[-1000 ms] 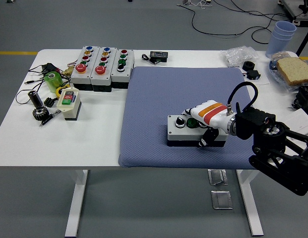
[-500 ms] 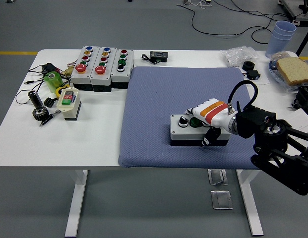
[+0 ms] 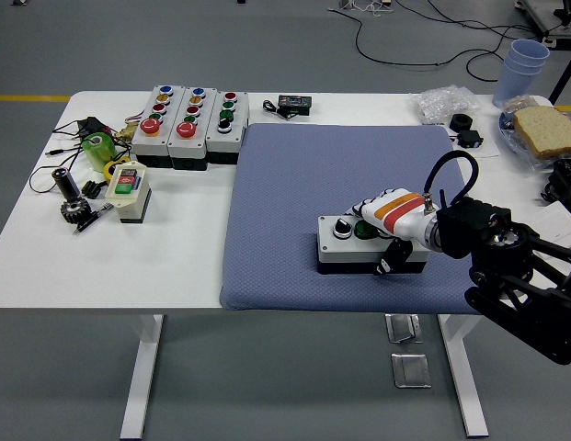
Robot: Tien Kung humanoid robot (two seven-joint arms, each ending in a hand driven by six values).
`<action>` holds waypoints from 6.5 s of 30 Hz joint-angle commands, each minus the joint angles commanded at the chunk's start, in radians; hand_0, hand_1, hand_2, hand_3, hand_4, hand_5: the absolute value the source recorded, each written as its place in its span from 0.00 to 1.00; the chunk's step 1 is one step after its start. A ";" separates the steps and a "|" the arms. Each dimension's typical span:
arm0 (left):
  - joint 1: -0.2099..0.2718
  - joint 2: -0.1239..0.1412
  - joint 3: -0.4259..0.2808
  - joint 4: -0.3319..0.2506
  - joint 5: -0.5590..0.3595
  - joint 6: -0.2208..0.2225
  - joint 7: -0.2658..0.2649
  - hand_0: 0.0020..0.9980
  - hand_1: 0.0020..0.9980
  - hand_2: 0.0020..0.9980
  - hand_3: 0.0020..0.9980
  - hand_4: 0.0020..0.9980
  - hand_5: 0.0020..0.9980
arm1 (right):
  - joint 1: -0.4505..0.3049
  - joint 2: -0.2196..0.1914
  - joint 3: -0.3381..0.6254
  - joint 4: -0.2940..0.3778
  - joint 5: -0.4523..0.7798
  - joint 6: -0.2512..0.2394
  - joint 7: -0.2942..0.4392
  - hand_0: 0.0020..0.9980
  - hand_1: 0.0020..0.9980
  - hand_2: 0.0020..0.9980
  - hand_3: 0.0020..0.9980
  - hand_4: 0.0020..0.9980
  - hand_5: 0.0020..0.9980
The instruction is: Pick up the button,place it on the desk,press the button,press the button
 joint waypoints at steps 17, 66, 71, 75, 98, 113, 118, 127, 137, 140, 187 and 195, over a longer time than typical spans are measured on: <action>0.003 -0.001 -0.004 0.000 0.007 -0.001 0.000 0.65 0.61 0.60 0.56 0.31 0.86 | -0.048 -0.005 0.084 0.063 0.115 -0.058 -0.002 0.94 0.86 1.00 1.00 0.96 0.24; 0.008 0.003 -0.001 0.000 0.023 0.001 -0.002 0.64 0.60 0.60 0.56 0.31 0.86 | -0.450 -0.206 0.377 0.412 0.191 -0.325 -0.115 0.08 0.00 0.19 0.68 0.66 0.32; 0.004 0.004 -0.002 0.000 0.021 0.002 -0.002 0.65 0.61 0.60 0.56 0.31 0.86 | -0.437 -0.203 0.366 0.399 0.183 -0.312 -0.118 0.08 0.00 0.19 0.68 0.66 0.32; 0.003 0.004 -0.002 0.000 0.019 0.003 -0.003 0.65 0.61 0.60 0.56 0.31 0.86 | -0.438 -0.202 0.359 0.395 0.185 -0.306 -0.119 0.08 0.00 0.19 0.68 0.66 0.32; -0.001 0.003 0.000 0.000 0.019 0.000 -0.002 0.65 0.61 0.60 0.56 0.31 0.86 | -0.433 -0.193 0.333 0.350 0.200 -0.271 -0.131 0.08 0.00 0.19 0.68 0.66 0.34; 0.012 -0.001 -0.004 0.000 0.036 -0.004 -0.001 0.65 0.61 0.60 0.57 0.31 0.86 | -0.446 -0.193 0.331 0.349 0.198 -0.279 -0.135 0.09 0.00 0.19 0.67 0.66 0.34; 0.016 -0.001 -0.005 0.000 0.042 -0.005 -0.001 0.65 0.61 0.60 0.57 0.31 0.86 | -0.452 -0.194 0.356 0.379 0.195 -0.297 -0.130 0.09 0.00 0.19 0.67 0.65 0.35; 0.024 -0.002 -0.006 0.000 0.053 -0.008 0.000 0.65 0.61 0.61 0.57 0.31 0.86 | -0.449 -0.178 0.344 0.400 0.189 -0.299 -0.130 0.09 0.00 0.19 0.67 0.65 0.35; 0.027 -0.001 -0.001 0.000 0.048 -0.007 -0.001 0.65 0.61 0.60 0.57 0.31 0.86 | -0.439 -0.145 0.336 0.390 0.188 -0.298 -0.130 0.09 0.00 0.19 0.67 0.65 0.36; 0.025 -0.001 -0.002 0.000 0.046 -0.007 -0.001 0.65 0.61 0.60 0.57 0.31 0.86 | -0.437 -0.135 0.338 0.386 0.188 -0.297 -0.131 0.09 0.00 0.19 0.67 0.65 0.36; -0.003 0.003 -0.006 0.000 0.030 -0.003 -0.003 0.64 0.60 0.60 0.56 0.31 0.85 | -0.428 -0.113 0.403 0.399 0.274 -0.424 -0.124 0.16 0.00 0.26 0.66 0.64 0.37; -0.002 0.002 -0.008 0.000 0.035 -0.005 -0.002 0.65 0.60 0.60 0.56 0.31 0.85 | -0.477 -0.088 0.498 0.399 0.555 -0.589 0.050 0.31 0.18 0.39 0.73 0.67 0.43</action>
